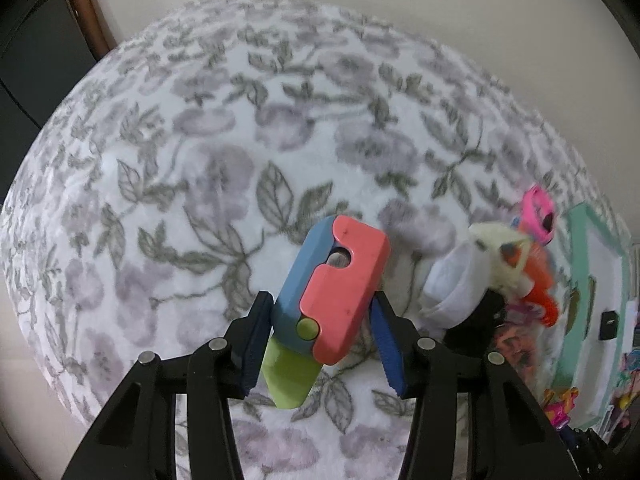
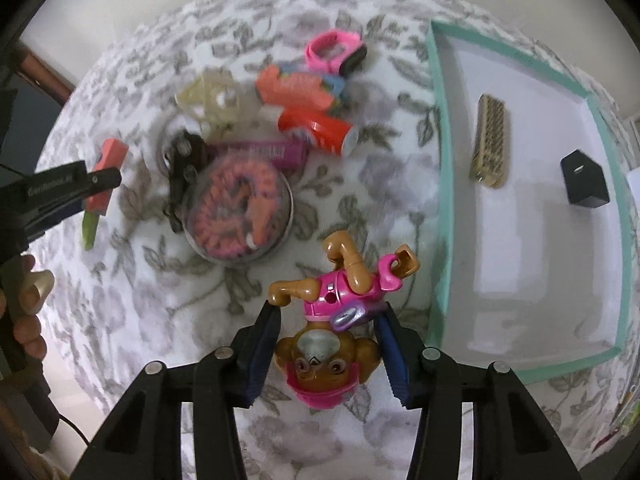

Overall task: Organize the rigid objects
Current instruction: 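Grasp the pink dog figure with right gripper while left grasps pink-blue toy knife, then lift and carry the dog figure and toy knife over the tray, then lower and open both grippers to release the figure and knife in the tray, then move both open tools back toward the remaining toys, then grasp the clear orange-piece jar with right gripper while left grasps black toy car, then lift and carry the jar and black toy car over the tray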

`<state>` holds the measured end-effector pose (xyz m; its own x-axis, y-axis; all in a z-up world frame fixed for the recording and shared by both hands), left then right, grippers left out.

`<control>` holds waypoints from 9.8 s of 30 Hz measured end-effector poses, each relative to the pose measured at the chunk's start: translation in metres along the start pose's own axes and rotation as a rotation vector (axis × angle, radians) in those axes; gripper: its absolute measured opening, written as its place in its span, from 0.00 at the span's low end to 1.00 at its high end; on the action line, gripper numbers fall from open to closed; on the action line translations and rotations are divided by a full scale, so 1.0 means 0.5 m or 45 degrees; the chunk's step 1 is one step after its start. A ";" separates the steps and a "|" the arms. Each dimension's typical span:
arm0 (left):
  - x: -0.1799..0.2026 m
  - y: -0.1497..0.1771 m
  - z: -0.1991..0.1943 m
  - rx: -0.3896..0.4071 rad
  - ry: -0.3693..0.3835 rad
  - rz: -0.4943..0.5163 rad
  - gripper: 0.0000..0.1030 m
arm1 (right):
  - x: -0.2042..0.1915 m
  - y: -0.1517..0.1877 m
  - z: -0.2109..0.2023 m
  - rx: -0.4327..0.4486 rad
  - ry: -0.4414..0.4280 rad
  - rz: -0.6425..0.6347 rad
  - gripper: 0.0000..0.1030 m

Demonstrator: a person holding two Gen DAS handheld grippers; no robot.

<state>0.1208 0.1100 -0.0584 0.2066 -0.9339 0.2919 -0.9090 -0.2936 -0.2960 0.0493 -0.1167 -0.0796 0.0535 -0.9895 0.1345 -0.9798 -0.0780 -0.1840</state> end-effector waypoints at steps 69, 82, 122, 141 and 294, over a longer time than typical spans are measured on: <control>0.581 0.339 0.128 -0.153 0.159 1.011 0.50 | 0.434 0.034 0.087 -0.121 0.281 0.423 0.50; 0.584 0.335 0.123 -0.166 0.213 1.008 0.54 | 0.435 0.027 0.090 -0.129 0.267 0.426 0.52; 0.379 0.095 -0.065 0.187 0.318 0.397 0.98 | 0.391 -0.038 -0.093 0.259 0.331 0.373 0.89; 0.083 0.002 -0.179 0.471 0.248 0.007 1.00 | 0.227 -0.089 -0.150 0.503 0.102 0.236 1.00; 0.608 0.155 0.118 -0.108 0.449 0.715 0.35 | 0.477 -0.077 0.024 0.180 0.323 0.507 0.72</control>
<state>0.1343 -0.2087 -0.0465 -0.4236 -0.8136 0.3983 -0.8723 0.2480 -0.4213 0.1021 -0.3514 -0.0521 -0.3854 -0.8864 0.2563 -0.8780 0.2669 -0.3974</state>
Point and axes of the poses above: each gripper's, at about its wrist camera, not at the fingertips, and z roughly the way its jaws point, x to its right, y to its underside, the point moved 3 cm from there along z, roughly the way its jaws point, and after that the axes turned 14 degrees about y, right-handed, at the moved point
